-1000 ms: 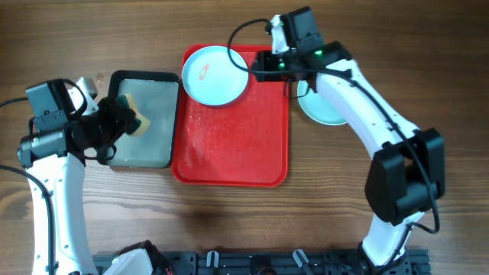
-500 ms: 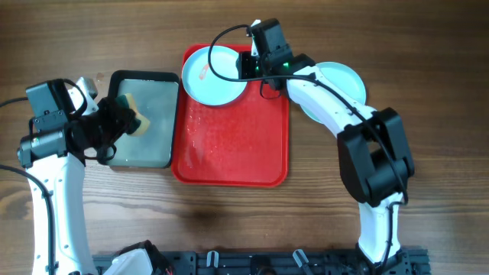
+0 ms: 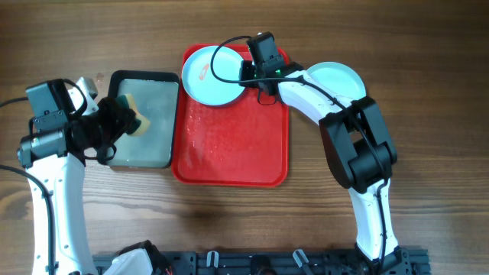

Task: Clean dirty plates on tray and stack at the side
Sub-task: 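Grip the white plate rim and drag it toward the tray center, then move the sponge over the white plate with the left gripper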

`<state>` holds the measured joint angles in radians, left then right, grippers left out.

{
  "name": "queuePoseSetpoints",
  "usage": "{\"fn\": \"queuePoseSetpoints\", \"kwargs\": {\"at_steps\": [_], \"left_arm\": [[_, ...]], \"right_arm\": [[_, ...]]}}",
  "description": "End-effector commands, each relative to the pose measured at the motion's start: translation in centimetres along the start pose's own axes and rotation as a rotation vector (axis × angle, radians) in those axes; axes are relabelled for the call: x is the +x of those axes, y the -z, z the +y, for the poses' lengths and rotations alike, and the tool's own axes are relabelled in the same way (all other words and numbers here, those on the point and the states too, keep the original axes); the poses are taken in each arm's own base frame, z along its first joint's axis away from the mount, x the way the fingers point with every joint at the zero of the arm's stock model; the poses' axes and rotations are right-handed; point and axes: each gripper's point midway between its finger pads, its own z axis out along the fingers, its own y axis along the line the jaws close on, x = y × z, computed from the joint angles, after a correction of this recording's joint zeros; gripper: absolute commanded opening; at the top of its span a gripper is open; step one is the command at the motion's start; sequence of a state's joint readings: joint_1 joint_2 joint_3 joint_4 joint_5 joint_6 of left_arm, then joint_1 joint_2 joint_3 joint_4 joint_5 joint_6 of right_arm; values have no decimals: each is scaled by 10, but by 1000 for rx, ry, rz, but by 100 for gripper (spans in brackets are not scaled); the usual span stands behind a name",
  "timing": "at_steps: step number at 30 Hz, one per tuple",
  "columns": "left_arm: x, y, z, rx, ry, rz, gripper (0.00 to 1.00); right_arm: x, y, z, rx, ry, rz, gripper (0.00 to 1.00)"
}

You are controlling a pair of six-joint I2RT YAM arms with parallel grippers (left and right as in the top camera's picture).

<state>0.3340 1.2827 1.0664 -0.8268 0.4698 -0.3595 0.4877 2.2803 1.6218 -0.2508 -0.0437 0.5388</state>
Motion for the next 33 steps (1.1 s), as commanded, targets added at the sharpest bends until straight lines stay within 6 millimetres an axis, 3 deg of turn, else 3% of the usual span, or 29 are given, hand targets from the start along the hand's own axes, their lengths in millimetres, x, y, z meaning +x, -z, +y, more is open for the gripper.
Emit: {"fn": "queuePoseSetpoints", "kwargs": {"at_steps": [1, 2, 6, 14, 22, 28, 33], "left_arm": [[-4, 4, -5, 20, -22, -11, 4], [-4, 4, -5, 20, -22, -11, 4], [-4, 4, -5, 20, -22, -11, 4], [-3, 3, -4, 13, -23, -12, 4], [-3, 3, -4, 13, -22, -11, 4], [-3, 3, -4, 13, -30, -10, 4], [3, 1, -9, 18, -143, 8, 4]], "right_arm": [[5, -7, -6, 17, -14, 9, 9], [5, -7, -6, 17, -12, 9, 4], [3, -5, -7, 18, -5, 6, 4], [2, 29, -4, 38, 101, 52, 4], [43, 51, -22, 101, 164, 244, 4], [80, 67, -19, 13, 296, 426, 4], [90, 83, -25, 21, 372, 490, 4]]}}
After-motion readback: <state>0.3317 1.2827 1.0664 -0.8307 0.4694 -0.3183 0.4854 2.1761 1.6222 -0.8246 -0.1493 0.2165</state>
